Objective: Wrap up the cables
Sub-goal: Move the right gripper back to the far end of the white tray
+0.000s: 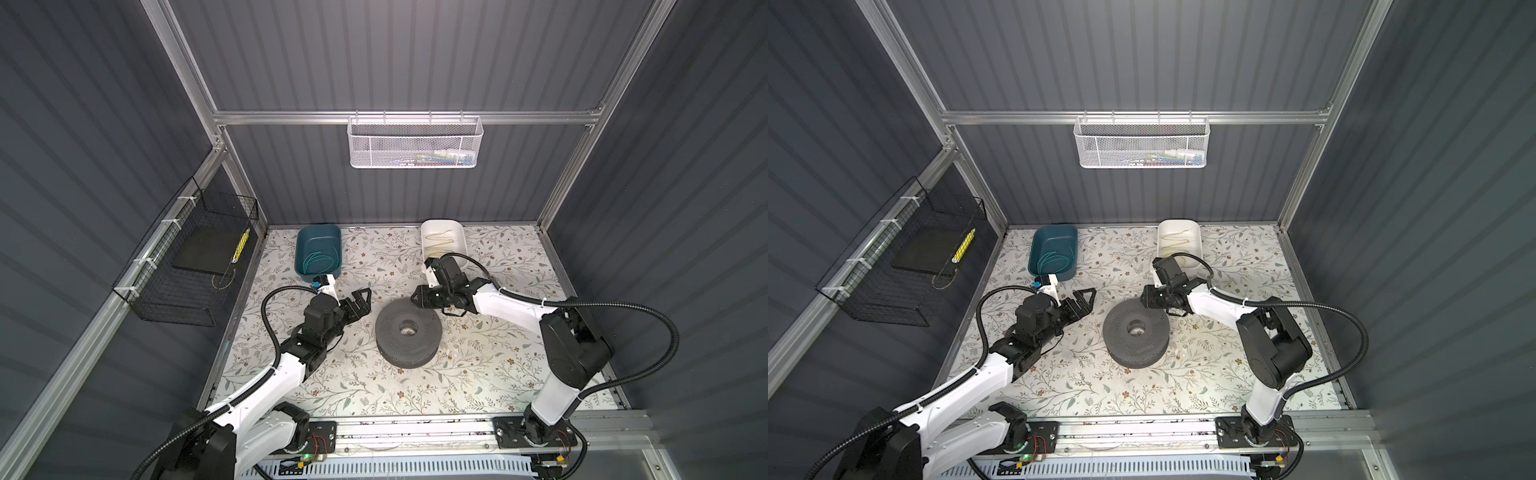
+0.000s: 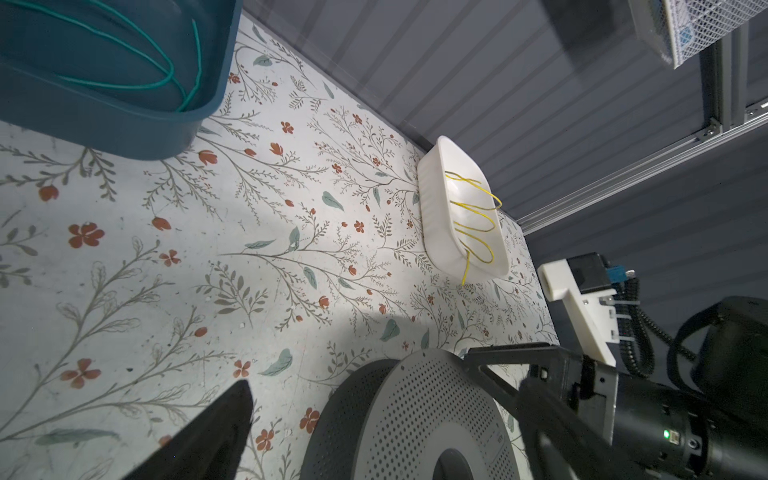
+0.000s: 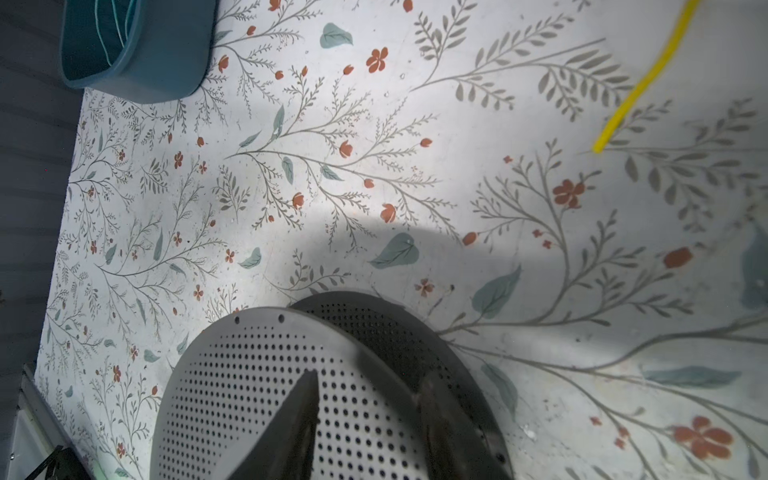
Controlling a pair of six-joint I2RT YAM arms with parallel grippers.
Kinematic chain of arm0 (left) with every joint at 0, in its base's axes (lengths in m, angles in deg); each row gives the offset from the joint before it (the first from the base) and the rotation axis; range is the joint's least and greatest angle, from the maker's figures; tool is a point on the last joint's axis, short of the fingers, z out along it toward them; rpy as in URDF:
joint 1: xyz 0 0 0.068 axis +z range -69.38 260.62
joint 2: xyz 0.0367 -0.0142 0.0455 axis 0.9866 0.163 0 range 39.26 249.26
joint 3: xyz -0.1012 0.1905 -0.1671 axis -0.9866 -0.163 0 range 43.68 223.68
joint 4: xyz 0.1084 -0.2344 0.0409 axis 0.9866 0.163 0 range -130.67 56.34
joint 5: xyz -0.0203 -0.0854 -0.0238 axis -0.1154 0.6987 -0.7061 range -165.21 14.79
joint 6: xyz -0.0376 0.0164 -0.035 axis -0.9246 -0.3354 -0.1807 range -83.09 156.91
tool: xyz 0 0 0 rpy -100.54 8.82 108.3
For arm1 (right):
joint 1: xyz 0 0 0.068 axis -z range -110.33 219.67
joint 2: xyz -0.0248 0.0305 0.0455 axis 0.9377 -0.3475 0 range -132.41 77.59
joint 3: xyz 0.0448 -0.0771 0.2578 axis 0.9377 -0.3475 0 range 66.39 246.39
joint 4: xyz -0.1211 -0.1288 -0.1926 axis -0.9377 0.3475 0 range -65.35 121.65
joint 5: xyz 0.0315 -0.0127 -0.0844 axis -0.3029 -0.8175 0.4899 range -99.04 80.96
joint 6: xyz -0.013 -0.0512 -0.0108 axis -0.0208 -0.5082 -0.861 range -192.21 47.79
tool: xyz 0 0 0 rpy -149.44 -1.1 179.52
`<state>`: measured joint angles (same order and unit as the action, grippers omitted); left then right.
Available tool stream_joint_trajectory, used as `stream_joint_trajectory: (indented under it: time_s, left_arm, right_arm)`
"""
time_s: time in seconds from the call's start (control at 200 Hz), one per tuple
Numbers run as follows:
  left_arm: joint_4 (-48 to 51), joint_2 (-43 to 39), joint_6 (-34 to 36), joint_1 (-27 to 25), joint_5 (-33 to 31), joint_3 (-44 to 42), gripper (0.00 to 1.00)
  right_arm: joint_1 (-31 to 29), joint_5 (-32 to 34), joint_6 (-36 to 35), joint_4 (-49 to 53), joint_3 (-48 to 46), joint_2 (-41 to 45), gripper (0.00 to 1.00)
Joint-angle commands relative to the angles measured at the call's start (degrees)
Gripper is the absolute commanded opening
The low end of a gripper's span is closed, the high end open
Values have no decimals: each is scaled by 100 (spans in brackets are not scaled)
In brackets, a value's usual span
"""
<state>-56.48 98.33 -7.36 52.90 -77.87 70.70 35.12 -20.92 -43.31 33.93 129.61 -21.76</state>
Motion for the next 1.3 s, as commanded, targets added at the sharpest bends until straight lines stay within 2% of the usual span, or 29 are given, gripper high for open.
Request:
stream_joint_trajectory:
  time_s: [0.0,0.125,0.19,0.28,0.38,0.42,0.515,0.675,0.8,0.995,1.015,1.125,1.295]
  left_arm:
    - [199,-114,246,-14,-92,36,99]
    - [290,-176,288,-14,-44,91,100]
    - [403,-217,304,-14,-60,134,99]
    - [572,-294,277,-14,-155,182,99]
    - [713,-415,160,-14,-405,173,99]
    - [740,-464,100,-14,-518,148,99]
    - [923,-528,-180,-14,-924,124,99]
    - [1203,-493,-287,-14,-1191,187,100]
    - [1282,-446,-260,-13,-1256,241,99]
    - [1168,-186,-161,-14,-1280,315,100]
    - [1152,-158,-161,-9,-1273,324,99]
    - [1085,32,-131,-16,-1183,419,99]
    - [1014,259,-52,-9,-1133,515,99]
  right_arm:
    - [-17,-292,93,236,-44,147,42]
    - [51,130,-66,415,-1,560,46]
    - [301,261,-137,559,158,828,52]
    - [675,776,-313,761,529,1059,55]
    - [1082,1127,-267,623,886,1049,72]
    - [1255,1105,-184,499,1018,947,73]
    - [1709,612,125,209,1342,594,71]
    - [2353,-157,1217,-37,2104,-398,56]
    - [2507,-448,1745,-134,2703,-1179,53]
    - [2624,-676,3024,-1003,2734,-1812,52]
    - [2632,-908,3147,-1054,2747,-1873,52]
    - [2670,-1120,3792,-1422,2698,-2166,51]
    - [2710,-1222,4050,-1756,2787,-2482,45]
